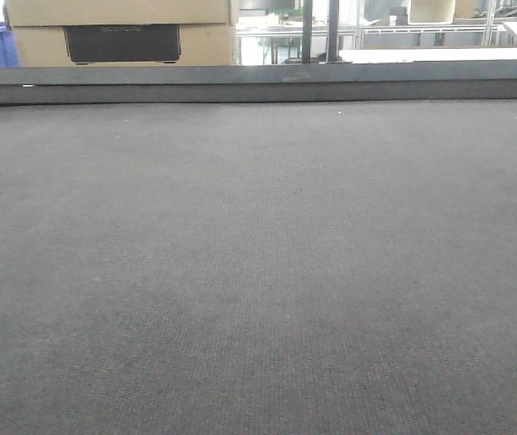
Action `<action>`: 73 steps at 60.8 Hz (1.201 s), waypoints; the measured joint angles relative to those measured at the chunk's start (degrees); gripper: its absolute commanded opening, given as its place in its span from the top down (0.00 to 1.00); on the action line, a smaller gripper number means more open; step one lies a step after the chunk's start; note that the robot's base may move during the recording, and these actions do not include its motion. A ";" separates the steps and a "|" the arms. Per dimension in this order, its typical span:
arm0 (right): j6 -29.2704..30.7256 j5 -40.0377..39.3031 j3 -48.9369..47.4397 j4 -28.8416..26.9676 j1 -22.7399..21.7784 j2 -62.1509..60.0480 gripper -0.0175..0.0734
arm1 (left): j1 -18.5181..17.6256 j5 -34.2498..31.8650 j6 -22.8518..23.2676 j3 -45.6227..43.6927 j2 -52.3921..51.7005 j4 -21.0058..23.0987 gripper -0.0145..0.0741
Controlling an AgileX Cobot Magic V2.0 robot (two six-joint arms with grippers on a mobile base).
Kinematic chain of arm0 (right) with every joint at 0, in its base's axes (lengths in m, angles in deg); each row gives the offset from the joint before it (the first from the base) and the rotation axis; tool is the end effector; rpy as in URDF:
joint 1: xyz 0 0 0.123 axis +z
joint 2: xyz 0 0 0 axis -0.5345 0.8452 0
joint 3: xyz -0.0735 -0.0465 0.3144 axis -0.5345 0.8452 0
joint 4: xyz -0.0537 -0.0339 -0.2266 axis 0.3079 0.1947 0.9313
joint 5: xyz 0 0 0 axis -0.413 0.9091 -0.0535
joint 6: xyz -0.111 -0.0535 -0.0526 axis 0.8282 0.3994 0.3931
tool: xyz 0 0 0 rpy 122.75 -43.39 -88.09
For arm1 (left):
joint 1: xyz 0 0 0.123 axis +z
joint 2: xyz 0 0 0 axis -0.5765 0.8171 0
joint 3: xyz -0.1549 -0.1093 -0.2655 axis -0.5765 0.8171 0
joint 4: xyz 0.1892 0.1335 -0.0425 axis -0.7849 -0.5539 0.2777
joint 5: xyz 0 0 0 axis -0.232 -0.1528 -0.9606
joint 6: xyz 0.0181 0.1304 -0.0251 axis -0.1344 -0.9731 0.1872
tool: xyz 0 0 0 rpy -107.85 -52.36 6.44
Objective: Place cylindrical capacitor in blue bin on shelf
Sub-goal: 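Lower the right gripper over the maroon capacitor on the table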
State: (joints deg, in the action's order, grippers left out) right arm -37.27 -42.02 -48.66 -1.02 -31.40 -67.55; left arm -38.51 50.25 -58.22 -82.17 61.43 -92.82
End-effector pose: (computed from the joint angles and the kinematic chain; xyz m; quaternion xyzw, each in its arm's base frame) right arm 0.0415 0.0021 0.2086 0.0013 0.6994 0.0201 0.7145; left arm 0.0418 -0.0018 0.2052 -0.0073 0.7057 -0.0450 0.7071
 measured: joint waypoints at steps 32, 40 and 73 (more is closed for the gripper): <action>0.00 -0.14 0.00 0.00 0.00 0.00 0.99 | 0.00 -4.38 0.00 0.00 0.00 0.00 0.96; 0.00 -1.77 0.00 0.00 0.00 0.00 0.99 | 0.00 -5.08 0.00 0.00 0.00 0.00 0.96; 0.00 1.58 -18.76 -1.35 0.00 1.73 0.98 | 0.00 5.00 0.00 -18.50 3.86 -4.56 0.74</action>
State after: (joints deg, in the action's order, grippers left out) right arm -37.27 -40.44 -67.42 -2.37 -31.40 -65.82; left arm -38.51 55.25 -58.22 -100.67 65.29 -97.38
